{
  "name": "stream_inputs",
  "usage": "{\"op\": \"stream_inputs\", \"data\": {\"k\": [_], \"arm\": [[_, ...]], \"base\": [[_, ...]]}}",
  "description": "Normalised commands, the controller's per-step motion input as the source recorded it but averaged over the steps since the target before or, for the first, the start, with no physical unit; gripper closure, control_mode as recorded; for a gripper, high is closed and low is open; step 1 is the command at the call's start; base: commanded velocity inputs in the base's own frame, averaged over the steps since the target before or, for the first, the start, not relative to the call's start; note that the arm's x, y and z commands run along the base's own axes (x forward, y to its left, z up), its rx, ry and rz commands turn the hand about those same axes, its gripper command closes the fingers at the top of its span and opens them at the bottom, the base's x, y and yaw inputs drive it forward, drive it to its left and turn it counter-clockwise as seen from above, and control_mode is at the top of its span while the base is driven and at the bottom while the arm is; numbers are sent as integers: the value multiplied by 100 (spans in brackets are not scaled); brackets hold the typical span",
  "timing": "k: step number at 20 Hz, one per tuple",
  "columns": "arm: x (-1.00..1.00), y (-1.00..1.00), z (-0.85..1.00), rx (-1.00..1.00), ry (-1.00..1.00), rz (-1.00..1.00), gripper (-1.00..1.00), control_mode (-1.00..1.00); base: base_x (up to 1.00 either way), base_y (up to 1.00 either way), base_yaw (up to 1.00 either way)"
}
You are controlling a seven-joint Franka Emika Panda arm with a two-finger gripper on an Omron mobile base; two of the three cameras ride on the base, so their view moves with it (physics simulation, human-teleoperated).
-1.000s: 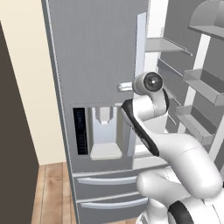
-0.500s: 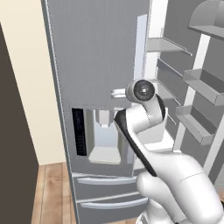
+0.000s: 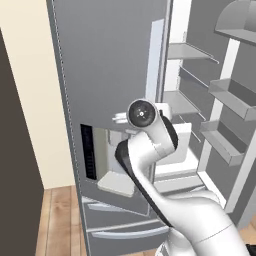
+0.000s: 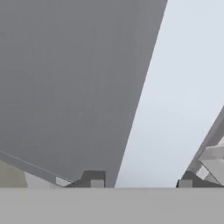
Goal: Retrieve a lemon from the fridge and place it on the cutting board with the fish.
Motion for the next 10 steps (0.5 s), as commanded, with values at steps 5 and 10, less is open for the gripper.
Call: {"op": "stream_inputs", "data": {"k": [5, 10], "arm": [[-42, 81, 0, -9, 14, -8, 100, -100], [-37, 82, 0, -12, 18, -7, 100, -100]], "base": [[0, 0, 0], [0, 0, 0]]}}
